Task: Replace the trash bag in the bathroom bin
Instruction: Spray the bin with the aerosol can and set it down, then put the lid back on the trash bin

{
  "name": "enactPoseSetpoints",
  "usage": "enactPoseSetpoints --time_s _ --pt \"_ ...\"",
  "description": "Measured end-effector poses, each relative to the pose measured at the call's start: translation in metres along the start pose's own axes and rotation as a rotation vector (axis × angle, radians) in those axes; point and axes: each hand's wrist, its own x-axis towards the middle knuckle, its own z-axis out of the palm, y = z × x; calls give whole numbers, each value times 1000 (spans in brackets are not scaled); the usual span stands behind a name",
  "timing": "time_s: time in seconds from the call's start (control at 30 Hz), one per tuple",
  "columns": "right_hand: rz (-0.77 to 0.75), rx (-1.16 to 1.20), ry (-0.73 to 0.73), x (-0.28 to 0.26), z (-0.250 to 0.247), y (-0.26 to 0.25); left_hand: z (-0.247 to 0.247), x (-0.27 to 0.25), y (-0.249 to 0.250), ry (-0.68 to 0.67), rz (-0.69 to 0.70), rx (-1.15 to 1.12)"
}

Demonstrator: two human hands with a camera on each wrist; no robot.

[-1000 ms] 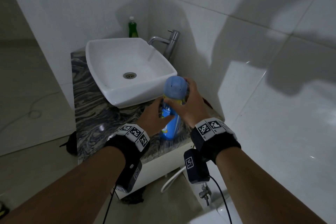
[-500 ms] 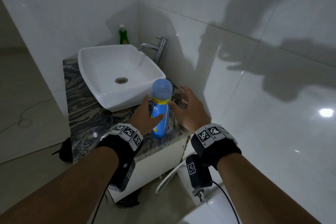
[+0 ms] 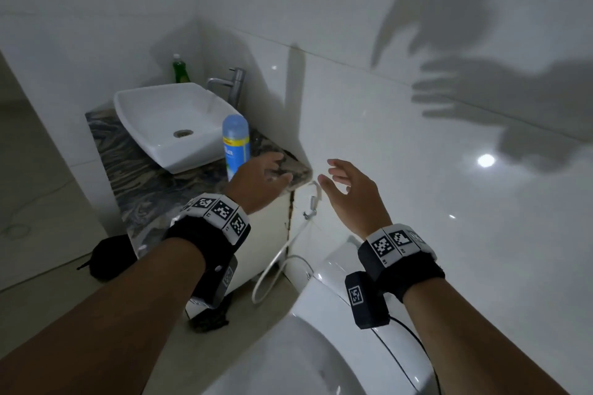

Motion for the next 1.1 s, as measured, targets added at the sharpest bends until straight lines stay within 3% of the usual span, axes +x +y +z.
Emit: enactPoseSetpoints --time_s 0.2,0.53,0.8,1.1 --pt "53 -15 100 -146 -104 14 67 -124 88 -165 60 -96" --pt "287 -102 306 -379 -251 45 187 -296 198 -490 127 -146" --pt "502 -186 474 -537 -300 64 266 -405 242 -764 222 -173" --pt "765 -211 602 -715 -305 74 336 -531 246 -1061 292 -125"
